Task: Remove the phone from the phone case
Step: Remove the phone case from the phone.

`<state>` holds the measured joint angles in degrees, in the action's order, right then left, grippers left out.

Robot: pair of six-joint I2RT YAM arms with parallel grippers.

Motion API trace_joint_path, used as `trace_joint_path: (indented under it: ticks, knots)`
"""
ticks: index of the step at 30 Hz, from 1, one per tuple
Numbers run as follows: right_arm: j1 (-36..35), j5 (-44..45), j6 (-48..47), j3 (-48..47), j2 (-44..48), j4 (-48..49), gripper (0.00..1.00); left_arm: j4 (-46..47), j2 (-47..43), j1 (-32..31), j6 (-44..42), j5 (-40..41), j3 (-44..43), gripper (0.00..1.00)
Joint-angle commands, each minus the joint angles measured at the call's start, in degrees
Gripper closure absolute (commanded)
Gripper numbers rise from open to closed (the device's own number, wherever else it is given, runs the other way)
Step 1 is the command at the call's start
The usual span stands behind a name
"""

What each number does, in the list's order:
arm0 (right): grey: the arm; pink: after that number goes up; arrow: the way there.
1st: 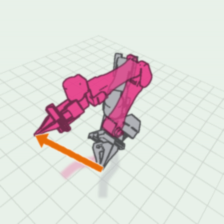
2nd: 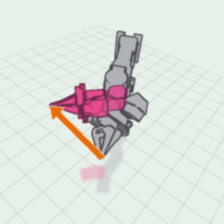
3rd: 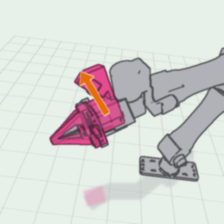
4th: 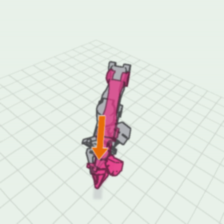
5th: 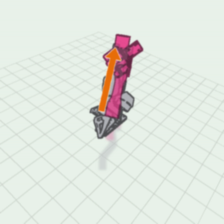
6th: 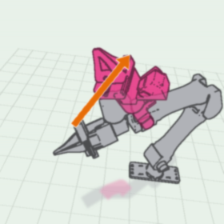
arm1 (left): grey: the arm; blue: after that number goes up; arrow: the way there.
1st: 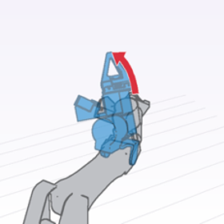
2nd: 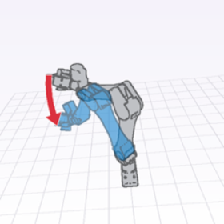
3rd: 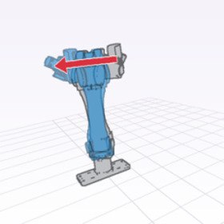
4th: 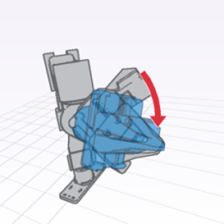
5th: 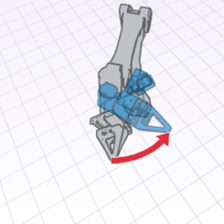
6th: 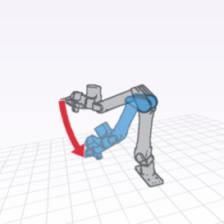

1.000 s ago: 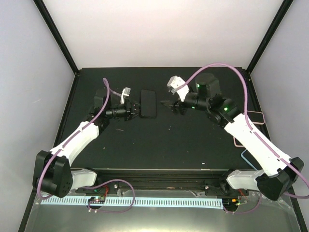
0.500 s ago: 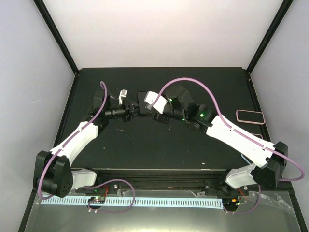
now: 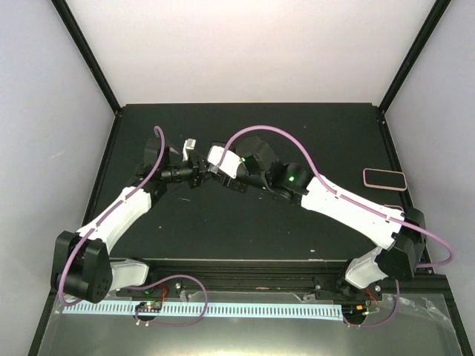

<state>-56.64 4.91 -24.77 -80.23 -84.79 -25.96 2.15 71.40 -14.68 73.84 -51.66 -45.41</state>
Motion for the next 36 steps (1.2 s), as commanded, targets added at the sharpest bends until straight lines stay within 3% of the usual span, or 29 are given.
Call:
trace_joint_path:
  ticks: [1,10,16,36]
  knots:
    - [-0.9,5.7,-0.8,-2.4,-1.8,2.2,0.42,3.3,-0.6,0.4,2.0,-0.8,-0.2,0.98]
    - [-0.9,13.3,-5.5,0.9,-1.6,6.1,0.48,4.2,-1.2,0.4,3.6,-1.7,0.6,0.98]
    - [-1.1,8.4,-5.3,1.8,-0.2,4.0,0.41,4.6,-0.5,0.4,3.8,-1.7,0.4,0.98]
    - [-2.1,2.5,-2.7,-0.6,-1.4,1.9,0.41,2.8,0.0,0.4,2.0,-0.6,0.3,0.99]
